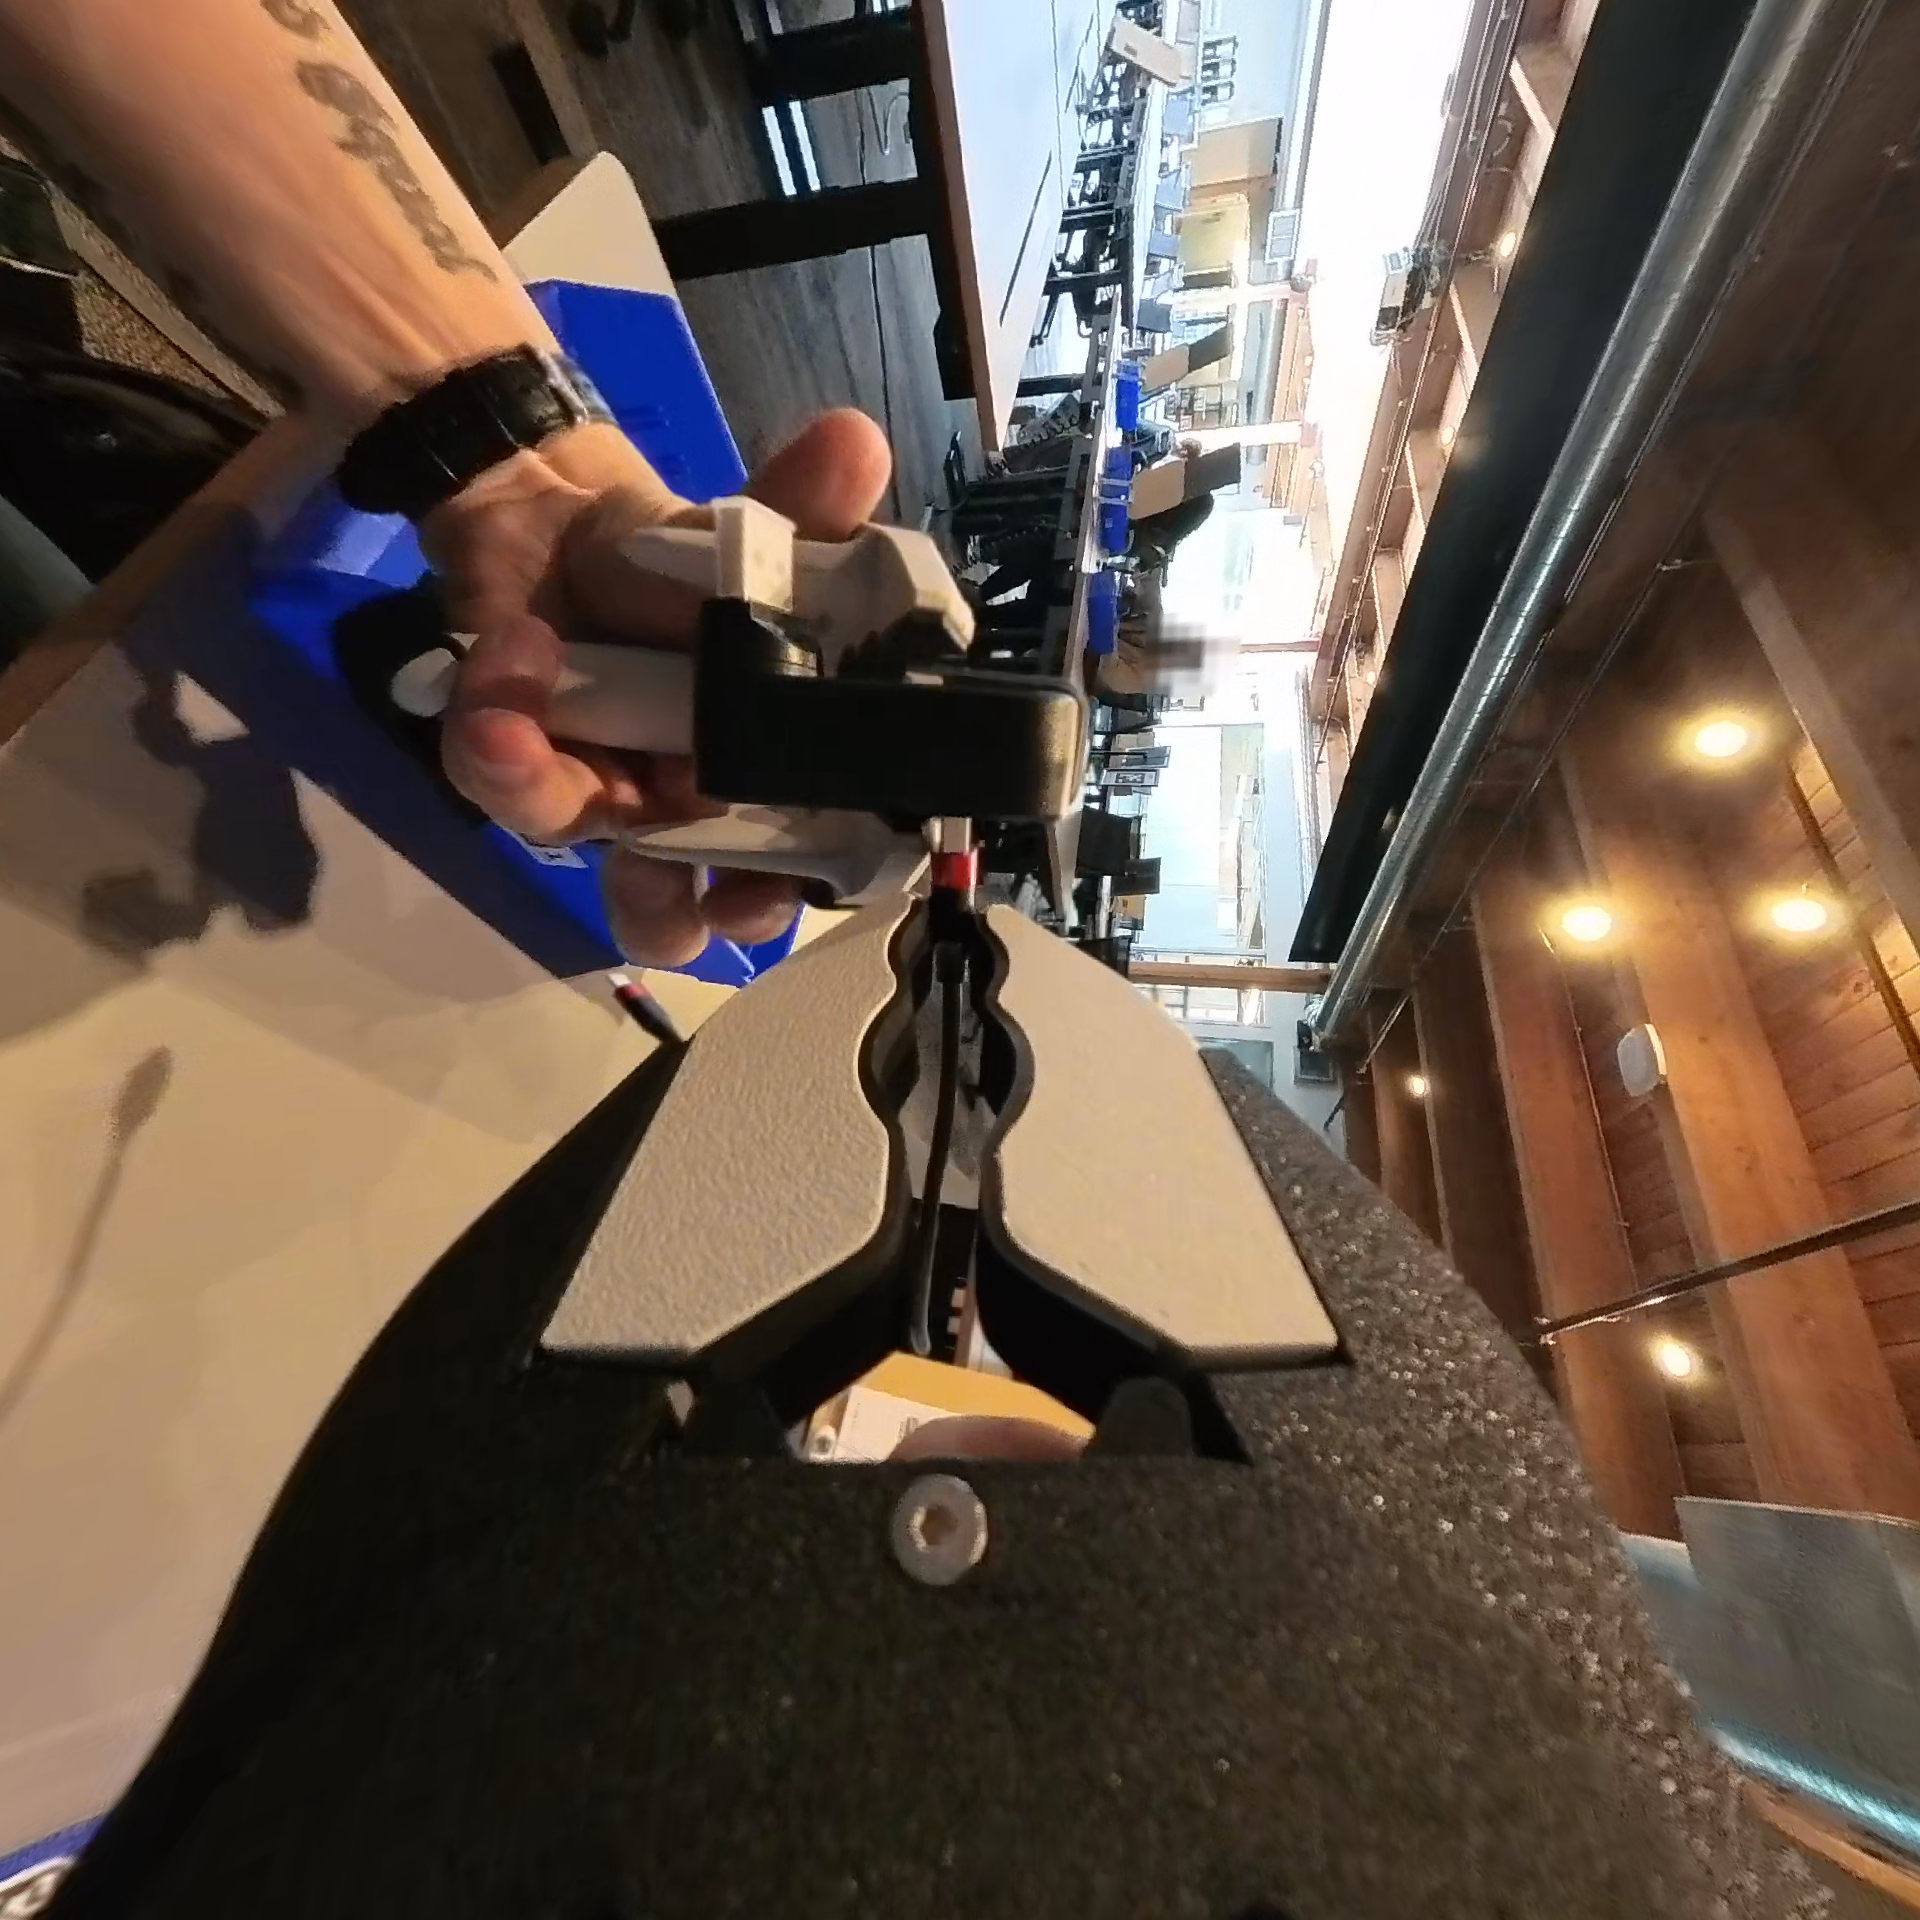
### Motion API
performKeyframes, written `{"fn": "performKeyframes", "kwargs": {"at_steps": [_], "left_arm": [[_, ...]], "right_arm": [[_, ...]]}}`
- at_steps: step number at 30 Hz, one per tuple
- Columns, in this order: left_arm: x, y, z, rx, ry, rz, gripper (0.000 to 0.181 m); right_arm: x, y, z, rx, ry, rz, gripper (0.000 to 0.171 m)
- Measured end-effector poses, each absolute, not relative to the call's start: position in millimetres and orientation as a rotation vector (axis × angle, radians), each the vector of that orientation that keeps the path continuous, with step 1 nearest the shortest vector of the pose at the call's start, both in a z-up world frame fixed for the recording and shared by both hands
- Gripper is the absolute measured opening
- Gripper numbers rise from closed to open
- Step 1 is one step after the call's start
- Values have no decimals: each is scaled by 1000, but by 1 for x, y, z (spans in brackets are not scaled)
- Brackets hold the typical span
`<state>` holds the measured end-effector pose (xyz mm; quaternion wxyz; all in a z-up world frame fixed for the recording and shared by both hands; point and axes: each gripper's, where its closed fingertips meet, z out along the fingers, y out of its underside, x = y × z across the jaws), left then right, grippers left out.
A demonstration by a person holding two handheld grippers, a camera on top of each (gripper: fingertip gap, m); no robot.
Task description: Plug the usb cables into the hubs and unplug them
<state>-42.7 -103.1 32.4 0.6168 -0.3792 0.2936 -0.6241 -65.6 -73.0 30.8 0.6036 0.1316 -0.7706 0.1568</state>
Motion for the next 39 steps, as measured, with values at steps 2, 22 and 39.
{"fn": "performKeyframes", "kwargs": {"at_steps": [2,22,39], "left_arm": [[-41,-103,31,-878,675,-1467,30],[-28,-88,37,-948,658,-1502,22],[-34,-87,31,-931,721,-1309,22]], "right_arm": [[-66,-74,30,308,-1787,350,5],[-64,-65,36,257,-1743,346,5],[-71,-57,46,18,-1833,607,28]]}}
